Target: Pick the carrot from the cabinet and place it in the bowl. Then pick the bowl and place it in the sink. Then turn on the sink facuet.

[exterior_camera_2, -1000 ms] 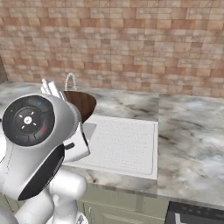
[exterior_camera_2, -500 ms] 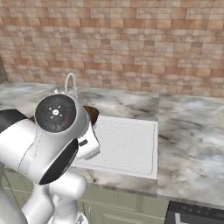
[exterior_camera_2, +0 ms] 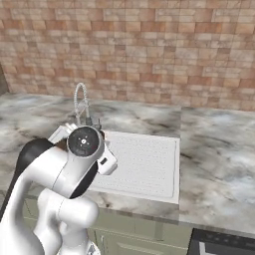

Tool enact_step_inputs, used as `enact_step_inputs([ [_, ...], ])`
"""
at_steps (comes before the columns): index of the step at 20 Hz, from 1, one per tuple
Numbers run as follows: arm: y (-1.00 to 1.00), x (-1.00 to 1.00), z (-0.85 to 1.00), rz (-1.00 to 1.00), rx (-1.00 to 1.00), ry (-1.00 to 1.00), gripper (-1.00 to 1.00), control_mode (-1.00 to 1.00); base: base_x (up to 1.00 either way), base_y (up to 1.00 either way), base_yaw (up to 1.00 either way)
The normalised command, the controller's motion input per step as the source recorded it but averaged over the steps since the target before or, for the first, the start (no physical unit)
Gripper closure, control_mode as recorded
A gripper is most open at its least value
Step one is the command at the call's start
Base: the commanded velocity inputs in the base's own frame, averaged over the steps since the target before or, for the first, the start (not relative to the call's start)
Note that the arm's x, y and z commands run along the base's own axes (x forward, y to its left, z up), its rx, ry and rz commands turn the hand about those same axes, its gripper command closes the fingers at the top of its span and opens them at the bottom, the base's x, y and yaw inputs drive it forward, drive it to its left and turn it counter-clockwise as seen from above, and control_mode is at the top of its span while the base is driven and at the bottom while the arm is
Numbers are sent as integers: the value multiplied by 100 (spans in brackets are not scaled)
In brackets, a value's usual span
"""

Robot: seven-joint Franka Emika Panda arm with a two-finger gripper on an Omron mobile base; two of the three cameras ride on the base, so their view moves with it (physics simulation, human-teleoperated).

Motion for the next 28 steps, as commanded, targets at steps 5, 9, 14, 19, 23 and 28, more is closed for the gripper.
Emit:
enact_step_inputs([
  [5,78,59,-41,9,-1,0,100,-100,0,0,0],
  [9,52,58,-50,0,-1,3,100,-100,0,0,0],
  [14,52,69,-52,-3,-2,9,100,-100,0,0,0],
  [19,37,57,-59,-7,0,6,100,-100,0,0,0],
  [23,30,49,-54,-10,0,1,100,-100,0,0,0],
  [28,32,35,-49,-15,0,1,100,-100,0,0,0],
])
